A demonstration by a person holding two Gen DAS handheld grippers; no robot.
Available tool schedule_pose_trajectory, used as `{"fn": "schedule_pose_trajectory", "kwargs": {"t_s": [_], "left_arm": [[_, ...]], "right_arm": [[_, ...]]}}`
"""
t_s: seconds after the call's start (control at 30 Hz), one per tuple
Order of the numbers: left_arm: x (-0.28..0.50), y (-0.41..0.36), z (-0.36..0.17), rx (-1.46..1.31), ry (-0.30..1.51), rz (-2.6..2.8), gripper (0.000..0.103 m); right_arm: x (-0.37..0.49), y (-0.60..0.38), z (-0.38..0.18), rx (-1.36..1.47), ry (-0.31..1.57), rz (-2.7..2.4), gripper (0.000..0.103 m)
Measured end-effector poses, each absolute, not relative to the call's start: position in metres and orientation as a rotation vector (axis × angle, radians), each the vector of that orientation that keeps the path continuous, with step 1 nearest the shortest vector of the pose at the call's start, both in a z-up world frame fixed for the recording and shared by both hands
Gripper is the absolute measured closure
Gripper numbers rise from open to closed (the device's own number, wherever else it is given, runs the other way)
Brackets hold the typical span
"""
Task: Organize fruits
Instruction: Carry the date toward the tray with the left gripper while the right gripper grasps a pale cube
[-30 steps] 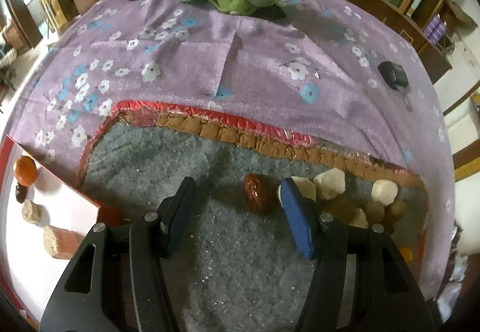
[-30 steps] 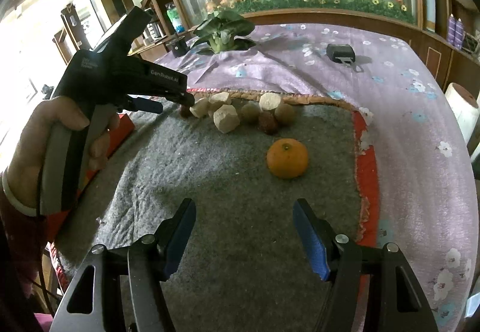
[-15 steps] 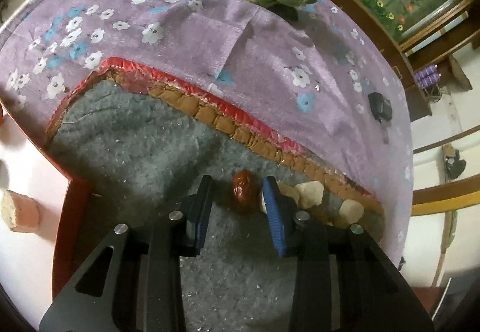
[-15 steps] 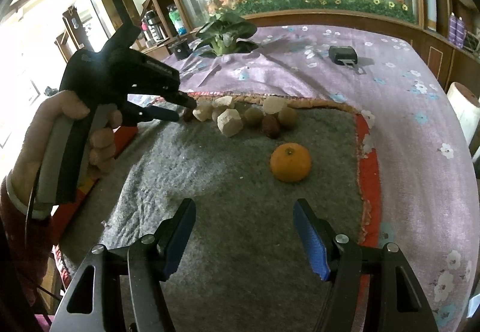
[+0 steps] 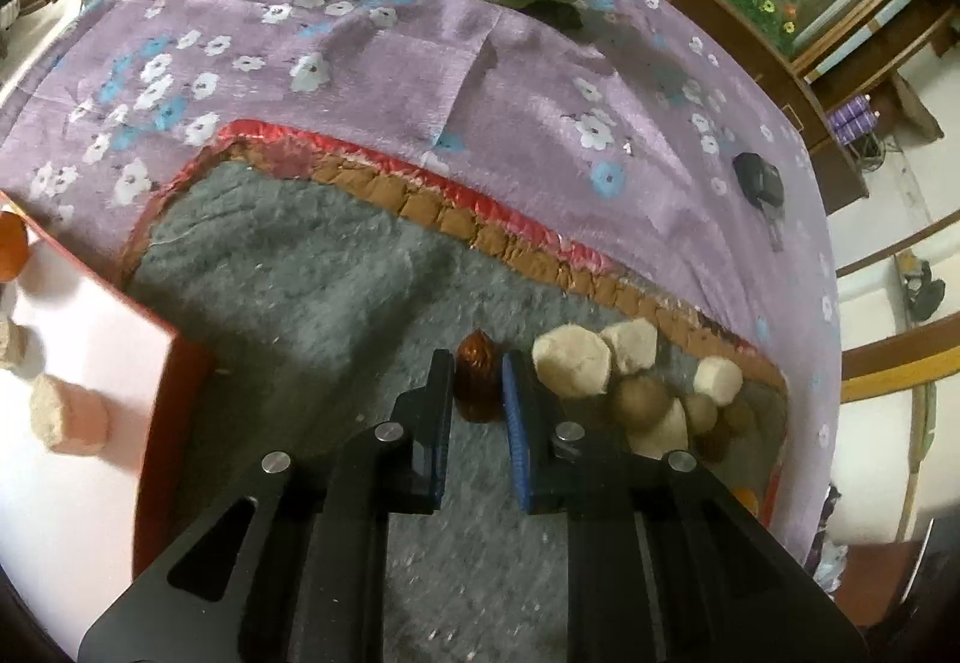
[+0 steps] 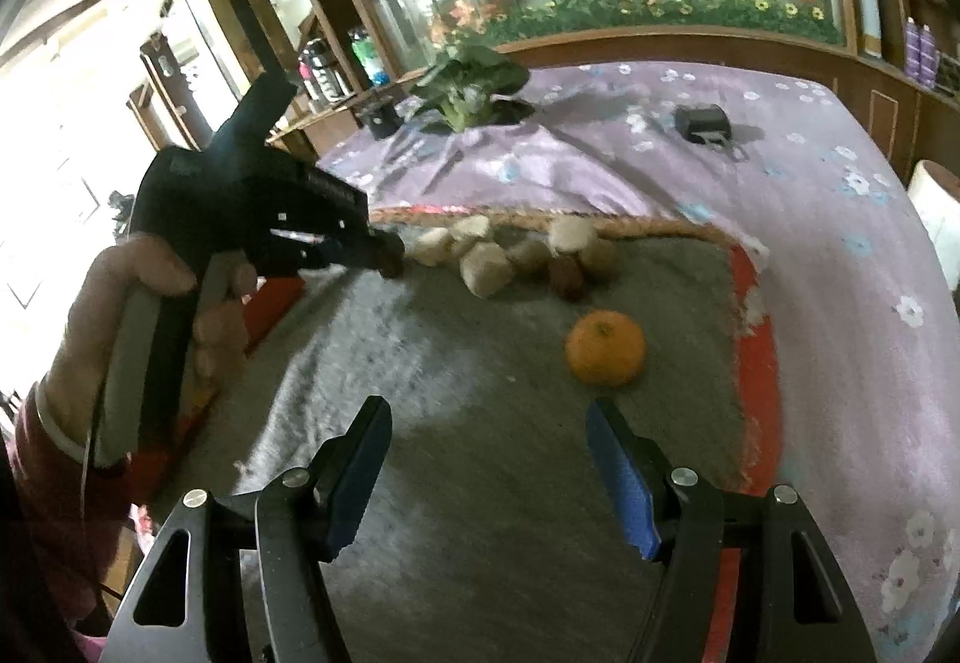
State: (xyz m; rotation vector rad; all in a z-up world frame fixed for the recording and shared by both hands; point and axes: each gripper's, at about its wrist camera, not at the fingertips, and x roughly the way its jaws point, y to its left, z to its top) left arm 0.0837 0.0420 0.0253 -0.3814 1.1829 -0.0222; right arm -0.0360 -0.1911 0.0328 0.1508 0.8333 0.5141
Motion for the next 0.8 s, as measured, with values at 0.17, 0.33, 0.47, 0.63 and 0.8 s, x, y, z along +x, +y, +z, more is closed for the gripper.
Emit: {"fn": "schedule_pose_trajectory", "kwargs": {"t_s": [0.17, 0.33, 0.47, 0.63, 0.8], "left_arm": [[0.069, 0.047, 0.031, -0.400, 1.186, -0.071, 0.088], [0.054, 0.051, 0.036, -0.395, 1.192, -0.111, 0.088], [0.041, 0.054, 0.043, -0.366, 1.174, -0.124, 0.088], [0.029, 0.058, 0.050, -0.327, 1.150, -0.136, 0.088], [0.027, 0.062, 0.050, -0.341, 1.155, -0.146, 0.088]], "right_arm": [[-0.010, -0.165, 0.034, 0.087, 0.845, 0.525, 0.037], [0.027, -0.139, 0.028, -0.002, 0.868, 0.504, 0.037], [0.051, -0.121, 0.018, -0.099, 0.881, 0.499, 0.038], [0.067, -0.113, 0.013, -0.223, 0.842, 0.448, 0.044], [0.063, -0.119, 0.011, -0.243, 0.856, 0.459, 0.075]]}}
